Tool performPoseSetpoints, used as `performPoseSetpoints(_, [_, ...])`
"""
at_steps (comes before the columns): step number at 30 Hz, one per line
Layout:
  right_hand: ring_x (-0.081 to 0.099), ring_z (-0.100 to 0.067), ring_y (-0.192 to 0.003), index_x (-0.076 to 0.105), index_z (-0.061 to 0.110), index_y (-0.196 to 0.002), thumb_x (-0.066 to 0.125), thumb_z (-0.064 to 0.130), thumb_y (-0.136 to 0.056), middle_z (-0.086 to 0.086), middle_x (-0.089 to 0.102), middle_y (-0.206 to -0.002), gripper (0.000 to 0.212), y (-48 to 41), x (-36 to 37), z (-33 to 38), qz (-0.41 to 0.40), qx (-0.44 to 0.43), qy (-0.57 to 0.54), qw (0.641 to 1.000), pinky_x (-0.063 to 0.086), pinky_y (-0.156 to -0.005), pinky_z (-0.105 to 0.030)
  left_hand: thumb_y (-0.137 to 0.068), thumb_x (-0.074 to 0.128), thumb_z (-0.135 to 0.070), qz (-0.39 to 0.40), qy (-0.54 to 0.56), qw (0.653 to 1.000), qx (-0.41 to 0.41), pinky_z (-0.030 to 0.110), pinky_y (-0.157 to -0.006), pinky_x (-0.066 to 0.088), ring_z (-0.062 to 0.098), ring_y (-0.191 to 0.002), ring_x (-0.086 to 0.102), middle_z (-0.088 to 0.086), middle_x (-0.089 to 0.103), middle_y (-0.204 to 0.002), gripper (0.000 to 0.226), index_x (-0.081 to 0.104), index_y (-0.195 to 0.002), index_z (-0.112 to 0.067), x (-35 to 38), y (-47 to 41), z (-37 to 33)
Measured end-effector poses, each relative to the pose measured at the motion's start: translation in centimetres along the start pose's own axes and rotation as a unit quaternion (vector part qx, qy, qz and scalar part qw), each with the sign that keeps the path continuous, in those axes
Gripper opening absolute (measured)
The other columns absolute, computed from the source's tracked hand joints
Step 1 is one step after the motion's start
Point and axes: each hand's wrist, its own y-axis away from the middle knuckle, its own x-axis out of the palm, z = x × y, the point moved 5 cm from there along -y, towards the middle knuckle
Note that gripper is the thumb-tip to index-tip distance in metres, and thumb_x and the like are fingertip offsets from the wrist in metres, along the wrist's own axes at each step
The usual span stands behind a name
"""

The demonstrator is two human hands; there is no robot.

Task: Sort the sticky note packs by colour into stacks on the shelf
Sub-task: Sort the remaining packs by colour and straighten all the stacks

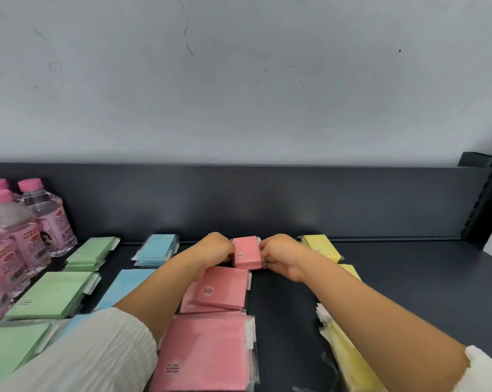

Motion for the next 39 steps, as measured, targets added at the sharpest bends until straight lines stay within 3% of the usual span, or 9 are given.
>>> performPoseSetpoints(5, [0.059, -0.027, -0.105, 0.058, -0.004, -0.116, 0.034, -0.011, -0.083, -0.020, 0.060, -0.117, 0.041, -0.3, -1.9, -0.6, -0.020, 0.009, -0.023, 1.000, 0.049, -0.083, -0.028, -0.086, 0.044, -0.010, 0.014, -0.041, 0.999, 0.020, 0.037, -0.091, 0.044, 0.026, -0.096, 0.058, 0.015, 0.064, -0.100, 0.022, 0.064, -0.093, -0.003, 1.3, -0.5, -1.3])
performPoseSetpoints(14, [0.053, -0.029, -0.112, 0.053, -0.001, -0.117, 0.040, -0.006, -0.084, -0.021, 0.056, -0.121, 0.037, -0.3, -1.0, -0.6, -0.021, -0.002, 0.023, 1.000, 0.041, -0.104, -0.040, -0.086, 0.043, -0.004, 0.008, -0.037, 0.998, 0.053, 0.031, -0.081, 0.037, 0.020, -0.086, 0.051, 0.009, 0.058, -0.091, 0.021, 0.063, -0.087, -0.011, 1.4, -0.6, -1.0])
performPoseSetpoints(16, [0.053, -0.030, -0.107, 0.053, -0.001, -0.114, 0.041, -0.005, -0.083, -0.019, 0.056, -0.115, 0.033, 0.0, -0.9, -0.6, -0.032, 0.002, 0.019, 0.999, 0.044, -0.097, -0.038, -0.088, 0.043, -0.003, 0.005, -0.056, 0.996, 0.071, 0.027, -0.074, 0.038, 0.018, -0.083, 0.049, 0.006, 0.056, -0.088, 0.023, 0.062, -0.084, -0.014, 1.3, -0.3, -1.0])
performPoseSetpoints(19, [0.039, -0.018, -0.068, 0.046, 0.008, -0.086, 0.041, 0.001, -0.088, -0.008, 0.044, -0.079, 0.009, 1.4, -2.0, -0.6, -0.088, 0.015, -0.012, 0.996, 0.033, -0.058, -0.025, -0.091, 0.044, -0.004, -0.069, -0.104, 0.987, 0.099, 0.022, -0.059, 0.032, 0.012, -0.072, 0.044, -0.006, 0.046, -0.073, 0.028, 0.049, -0.071, -0.023, -0.2, 0.7, -1.2])
performPoseSetpoints(21, [0.034, -0.015, -0.063, 0.039, 0.015, -0.074, 0.044, 0.004, -0.087, -0.003, 0.037, -0.072, 0.018, 2.7, -2.1, -1.2, -0.089, 0.027, -0.020, 0.995, 0.031, -0.057, -0.024, -0.092, 0.047, -0.009, -0.102, -0.138, 0.980, 0.103, 0.024, -0.064, 0.033, 0.014, -0.072, 0.042, -0.005, 0.042, -0.071, 0.032, 0.039, -0.064, -0.024, -1.6, 1.6, -1.1])
performPoseSetpoints(25, [0.049, -0.019, -0.101, 0.052, 0.017, -0.110, 0.053, 0.006, -0.083, -0.002, 0.053, -0.099, 0.030, 5.0, 0.9, -2.4, 0.019, 0.019, -0.004, 1.000, 0.041, -0.096, -0.030, -0.089, 0.052, -0.026, -0.076, -0.275, 0.958, 0.044, 0.024, -0.048, 0.026, 0.016, -0.051, 0.034, 0.000, 0.037, -0.058, 0.037, 0.036, -0.059, -0.013, -3.3, 4.4, 0.3])
performPoseSetpoints(30, [0.052, -0.021, -0.092, 0.056, 0.006, -0.116, 0.061, 0.011, -0.083, -0.009, 0.057, -0.105, 0.034, 5.5, 3.2, -1.3, 0.007, -0.054, 0.143, 0.988, 0.046, -0.074, -0.027, -0.091, 0.052, -0.035, -0.050, -0.387, 0.921, 0.002, 0.025, -0.056, 0.039, 0.025, -0.061, 0.053, 0.004, 0.047, -0.062, 0.040, 0.042, -0.061, -0.011, -3.3, 6.3, 1.5])
performPoseSetpoints(36, [0.057, -0.025, -0.109, 0.049, 0.012, -0.133, 0.071, 0.014, -0.079, -0.008, 0.055, -0.124, 0.059, 7.0, 5.5, -0.4, -0.012, -0.106, 0.257, 0.960, 0.048, -0.095, -0.032, -0.079, 0.069, -0.038, -0.105, -0.378, 0.919, 0.037, 0.029, -0.064, 0.040, 0.029, -0.082, 0.059, 0.004, 0.048, -0.065, 0.043, 0.041, -0.060, -0.013, -2.8, 7.1, 1.8])
performPoseSetpoints(39, [0.059, -0.025, -0.106, 0.054, 0.008, -0.128, 0.073, 0.012, -0.077, -0.009, 0.058, -0.121, 0.054, 7.5, 6.0, -0.1, -0.023, -0.112, 0.254, 0.960, 0.049, -0.094, -0.034, -0.079, 0.071, -0.031, -0.116, -0.337, 0.934, 0.034, 0.030, -0.062, 0.041, 0.029, -0.073, 0.055, 0.005, 0.047, -0.064, 0.040, 0.041, -0.060, -0.012, -3.1, 7.3, 2.4])
